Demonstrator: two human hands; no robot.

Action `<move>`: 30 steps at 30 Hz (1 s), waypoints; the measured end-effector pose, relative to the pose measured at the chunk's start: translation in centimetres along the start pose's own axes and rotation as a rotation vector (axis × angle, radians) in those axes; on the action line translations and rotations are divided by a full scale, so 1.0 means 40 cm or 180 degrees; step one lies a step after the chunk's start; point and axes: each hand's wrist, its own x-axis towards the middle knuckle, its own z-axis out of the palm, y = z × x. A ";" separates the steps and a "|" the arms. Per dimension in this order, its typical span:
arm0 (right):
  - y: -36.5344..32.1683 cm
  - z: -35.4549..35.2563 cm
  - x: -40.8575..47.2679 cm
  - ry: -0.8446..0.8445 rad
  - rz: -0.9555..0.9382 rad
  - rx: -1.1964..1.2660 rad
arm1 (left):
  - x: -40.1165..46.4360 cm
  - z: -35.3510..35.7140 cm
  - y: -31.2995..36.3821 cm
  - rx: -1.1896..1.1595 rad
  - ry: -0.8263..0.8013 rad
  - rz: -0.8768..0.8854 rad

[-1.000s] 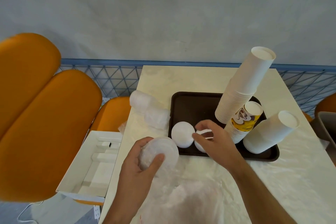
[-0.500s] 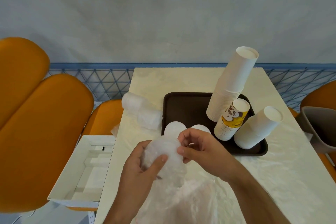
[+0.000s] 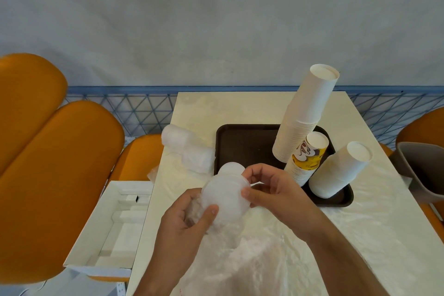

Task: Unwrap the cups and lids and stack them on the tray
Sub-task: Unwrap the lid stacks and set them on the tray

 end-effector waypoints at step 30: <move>0.115 0.014 0.004 -0.0041 -0.0714 -0.1902 | 0.022 0.022 0.007 -0.0176 -0.0715 -0.0447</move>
